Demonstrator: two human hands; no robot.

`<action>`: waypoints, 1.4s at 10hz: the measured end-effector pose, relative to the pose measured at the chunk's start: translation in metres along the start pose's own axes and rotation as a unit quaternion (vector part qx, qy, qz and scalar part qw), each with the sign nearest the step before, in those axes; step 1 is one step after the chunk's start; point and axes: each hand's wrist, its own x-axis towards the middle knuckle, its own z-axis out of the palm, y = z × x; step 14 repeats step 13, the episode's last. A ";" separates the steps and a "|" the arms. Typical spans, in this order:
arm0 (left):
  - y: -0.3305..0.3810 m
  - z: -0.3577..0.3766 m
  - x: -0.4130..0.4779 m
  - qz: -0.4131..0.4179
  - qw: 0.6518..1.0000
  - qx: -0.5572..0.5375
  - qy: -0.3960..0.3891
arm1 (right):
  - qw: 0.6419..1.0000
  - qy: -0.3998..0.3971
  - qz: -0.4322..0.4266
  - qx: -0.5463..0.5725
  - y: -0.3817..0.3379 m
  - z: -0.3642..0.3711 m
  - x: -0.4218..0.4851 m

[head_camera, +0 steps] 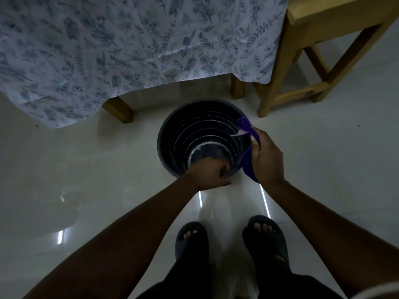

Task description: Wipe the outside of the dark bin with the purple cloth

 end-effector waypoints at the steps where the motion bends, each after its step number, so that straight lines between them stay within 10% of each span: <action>1: 0.007 -0.009 0.005 -0.013 0.999 -0.012 0.034 | 1.000 0.012 0.003 0.016 -0.002 -0.009 0.005; 8: 0.105 -0.184 0.111 0.064 0.959 -0.050 0.271 | 0.948 0.307 -0.077 0.029 -0.079 -0.153 0.194; 11: 0.100 -0.226 0.174 0.091 0.943 -0.039 0.318 | 0.953 -0.015 -0.045 -0.300 -0.051 -0.132 0.296; 14: 0.105 -0.265 0.181 0.091 0.945 -0.046 0.312 | 0.965 0.085 -0.161 -0.188 -0.071 -0.148 0.275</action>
